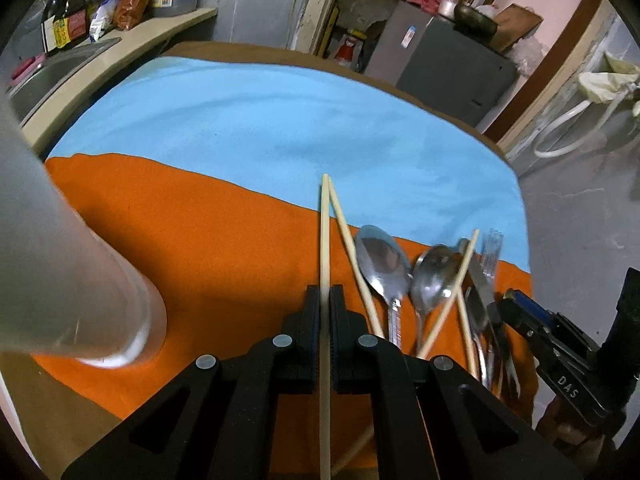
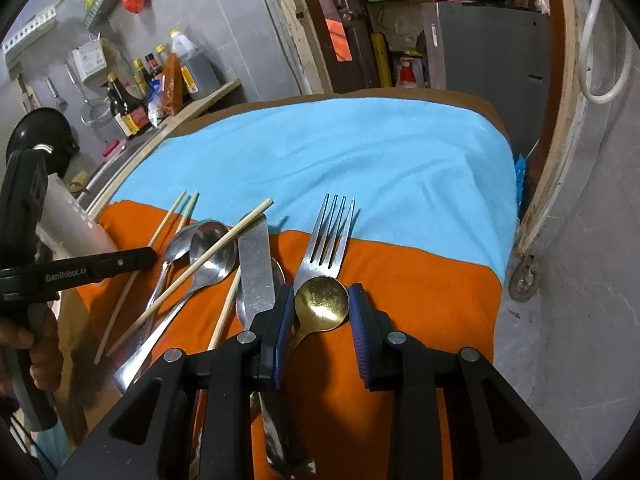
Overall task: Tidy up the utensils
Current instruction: 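Grasp the gold spoon with the right tool while the left tool holds the chopstick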
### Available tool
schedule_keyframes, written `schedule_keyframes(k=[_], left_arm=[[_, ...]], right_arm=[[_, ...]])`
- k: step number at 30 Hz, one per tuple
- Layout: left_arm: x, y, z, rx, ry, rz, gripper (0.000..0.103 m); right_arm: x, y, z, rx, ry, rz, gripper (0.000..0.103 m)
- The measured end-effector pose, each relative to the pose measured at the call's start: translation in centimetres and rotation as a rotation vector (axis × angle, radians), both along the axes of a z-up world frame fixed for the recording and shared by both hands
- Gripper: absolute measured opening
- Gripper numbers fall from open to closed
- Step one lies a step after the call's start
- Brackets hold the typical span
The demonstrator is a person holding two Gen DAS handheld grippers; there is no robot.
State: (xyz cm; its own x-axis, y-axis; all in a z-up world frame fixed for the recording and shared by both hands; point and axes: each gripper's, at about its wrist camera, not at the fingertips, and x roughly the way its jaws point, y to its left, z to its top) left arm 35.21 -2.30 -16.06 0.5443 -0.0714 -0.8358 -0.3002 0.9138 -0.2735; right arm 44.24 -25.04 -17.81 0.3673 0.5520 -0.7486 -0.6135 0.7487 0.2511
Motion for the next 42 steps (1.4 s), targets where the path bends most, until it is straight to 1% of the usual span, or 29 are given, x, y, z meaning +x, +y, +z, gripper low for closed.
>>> schedule_keyframes(k=[3, 5, 6, 8, 9, 11, 13, 15, 16, 19, 23, 26, 27, 28, 30, 31, 35, 38, 39, 42], left_arm=[[-1.1, -0.6, 0.8, 0.001, -0.063, -0.012, 0.002], [-1.7, -1.2, 1.0, 0.007, -0.086, -0.026, 0.002], [-1.7, -1.5, 0.9, 0.012, -0.081, -0.032, 0.002], [-1.3, -2.1, 0.3, 0.019, -0.042, -0.039, 0.002], [-1.2, -2.3, -0.1, 0.021, -0.013, -0.031, 0.002], [-1.1, -2.2, -0.4, 0.013, 0.006, -0.016, 0.002], [-0.9, -2.1, -0.3, 0.013, 0.01, -0.009, 0.002], [-0.8, -2.2, -0.4, 0.013, 0.017, -0.01, 0.002], [-0.6, -2.3, -0.4, 0.013, 0.019, -0.011, 0.002], [-0.5, -2.2, -0.5, 0.006, 0.025, -0.014, 0.002], [-0.6, -1.8, -0.5, -0.004, 0.033, -0.017, 0.002], [-0.4, -1.7, -0.5, -0.003, 0.04, -0.031, 0.002], [-0.4, -1.6, -0.5, -0.006, 0.04, -0.034, 0.002], [-0.4, -1.5, -0.5, -0.012, 0.041, -0.035, 0.002], [-0.5, -1.1, -0.6, -0.03, 0.041, -0.035, 0.002], [-0.5, -1.0, -0.6, -0.036, 0.041, -0.037, 0.002], [-0.6, -0.9, -0.6, -0.036, 0.038, -0.044, 0.003], [-0.6, -0.9, -0.6, -0.034, 0.04, -0.045, 0.003], [-0.6, -0.7, -0.6, -0.044, 0.039, -0.044, 0.003], [-0.7, -0.6, -0.7, -0.061, 0.038, -0.044, 0.003]], right_arm=[[-1.0, -0.8, 0.4, 0.019, -0.046, -0.01, 0.025], [-1.6, -0.9, 0.6, 0.012, -0.086, -0.005, 0.025], [-1.7, -0.7, 0.4, -0.006, -0.091, 0.005, 0.025], [-1.5, -0.2, -0.2, -0.033, -0.064, 0.018, 0.026], [-1.4, -0.1, -0.4, -0.041, -0.055, 0.018, 0.026], [-1.3, 0.1, -0.4, -0.048, -0.044, 0.014, 0.027], [-1.2, 0.3, -0.3, -0.066, -0.039, 0.01, 0.032], [-1.3, 0.6, -0.2, -0.102, -0.062, 0.009, 0.044], [-1.4, 0.7, -0.3, -0.117, -0.074, 0.003, 0.046], [-1.3, 0.7, -0.6, -0.092, -0.06, -0.02, 0.048], [-1.3, 1.2, -0.7, -0.086, -0.031, -0.06, 0.049], [-2.2, 2.4, -0.9, -0.157, -0.077, -0.042, 0.048], [-2.3, 2.5, -1.0, -0.159, -0.078, -0.042, 0.047], [-2.1, 2.3, -1.0, -0.145, -0.069, -0.045, 0.046], [-1.6, 1.4, -1.1, -0.097, -0.04, -0.061, 0.038], [-1.4, 1.0, -1.1, -0.085, -0.032, -0.065, 0.037], [-1.5, 0.2, -1.2, -0.047, -0.022, -0.042, 0.037], [-1.8, 0.0, -1.1, -0.048, -0.025, -0.036, 0.036], [-1.9, -0.2, -1.1, -0.033, -0.02, -0.031, 0.037], [-1.5, -2.0, -1.4, 0.076, 0.047, -0.039, 0.036]])
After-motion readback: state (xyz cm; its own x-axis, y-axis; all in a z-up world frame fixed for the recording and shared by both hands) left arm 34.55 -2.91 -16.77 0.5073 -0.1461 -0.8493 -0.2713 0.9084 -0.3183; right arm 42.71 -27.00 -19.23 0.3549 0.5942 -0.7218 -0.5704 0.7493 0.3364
